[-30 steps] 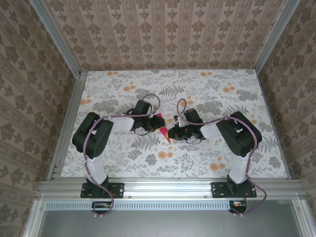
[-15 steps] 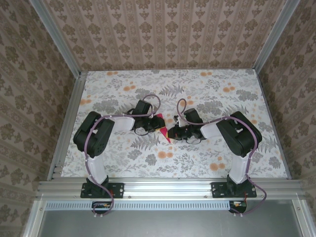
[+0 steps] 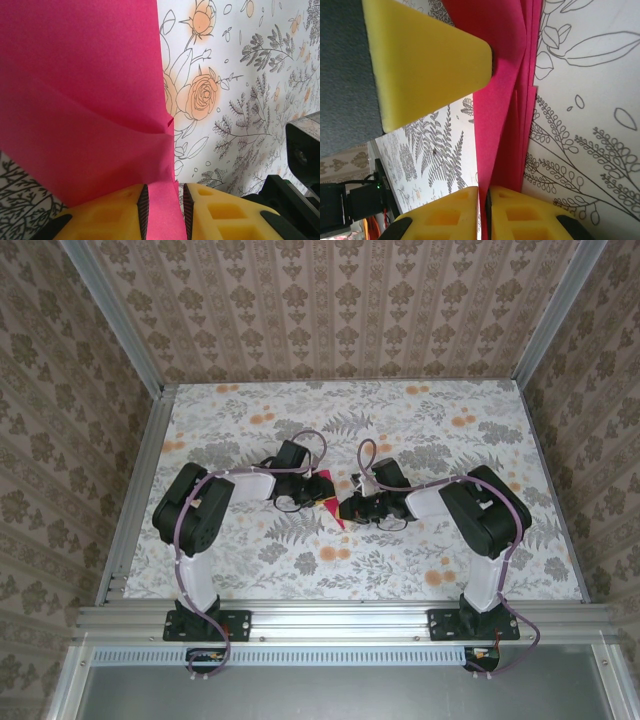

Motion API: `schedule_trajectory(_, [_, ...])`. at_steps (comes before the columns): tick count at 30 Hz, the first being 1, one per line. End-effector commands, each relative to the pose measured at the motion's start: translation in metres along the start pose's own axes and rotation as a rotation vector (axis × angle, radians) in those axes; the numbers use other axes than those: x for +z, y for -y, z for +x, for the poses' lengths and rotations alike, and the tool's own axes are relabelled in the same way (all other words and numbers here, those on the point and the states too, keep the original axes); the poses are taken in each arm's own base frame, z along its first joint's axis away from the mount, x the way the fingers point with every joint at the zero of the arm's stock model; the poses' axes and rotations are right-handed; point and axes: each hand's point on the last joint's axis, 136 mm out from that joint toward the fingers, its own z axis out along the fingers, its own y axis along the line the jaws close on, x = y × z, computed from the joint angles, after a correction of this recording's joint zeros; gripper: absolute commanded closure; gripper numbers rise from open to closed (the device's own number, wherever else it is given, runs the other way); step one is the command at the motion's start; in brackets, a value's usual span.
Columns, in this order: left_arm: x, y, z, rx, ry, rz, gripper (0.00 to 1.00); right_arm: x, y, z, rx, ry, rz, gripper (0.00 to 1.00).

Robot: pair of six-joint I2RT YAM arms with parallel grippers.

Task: Fold a paper plane with a square sheet of paper (pick it up from the middle)
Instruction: Fold the wing for the fifth time at the center of the table.

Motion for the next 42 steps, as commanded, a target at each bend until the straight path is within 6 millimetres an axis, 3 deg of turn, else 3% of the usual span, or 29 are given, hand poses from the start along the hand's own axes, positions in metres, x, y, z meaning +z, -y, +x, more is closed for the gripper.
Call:
schedule_trajectory(1, [0.005, -0.020, 0.005, -0.015, -0.024, -0.072, 0.72, -0.006, 0.005, 0.013, 0.033, -0.051, 0.031, 0.86])
schedule_trajectory(6, [0.005, -0.021, 0.006, -0.018, -0.024, -0.077, 0.72, -0.010, 0.000, 0.020, 0.039, -0.074, 0.016, 0.87])
schedule_trajectory(15, [0.004, -0.023, 0.006, -0.023, -0.025, -0.083, 0.72, -0.007, 0.008, 0.034, 0.058, -0.130, 0.036, 0.91])
schedule_trajectory(22, [0.004, -0.024, 0.006, -0.025, -0.022, -0.087, 0.72, -0.013, 0.007, 0.044, 0.059, -0.147, 0.040, 0.85])
schedule_trajectory(26, [0.004, -0.026, 0.007, -0.028, -0.025, -0.091, 0.72, -0.015, 0.008, 0.048, 0.059, -0.158, 0.047, 0.90])
schedule_trajectory(32, [0.004, -0.027, 0.007, -0.032, -0.026, -0.093, 0.72, -0.011, 0.014, 0.055, 0.058, -0.191, 0.085, 0.95])
schedule_trajectory(38, [0.005, -0.027, 0.008, -0.032, -0.027, -0.092, 0.72, -0.012, 0.023, 0.062, 0.035, -0.228, 0.179, 0.92])
schedule_trajectory(42, [0.005, -0.027, 0.008, -0.031, -0.031, -0.091, 0.72, -0.022, 0.001, 0.048, -0.013, -0.164, 0.143, 0.85])
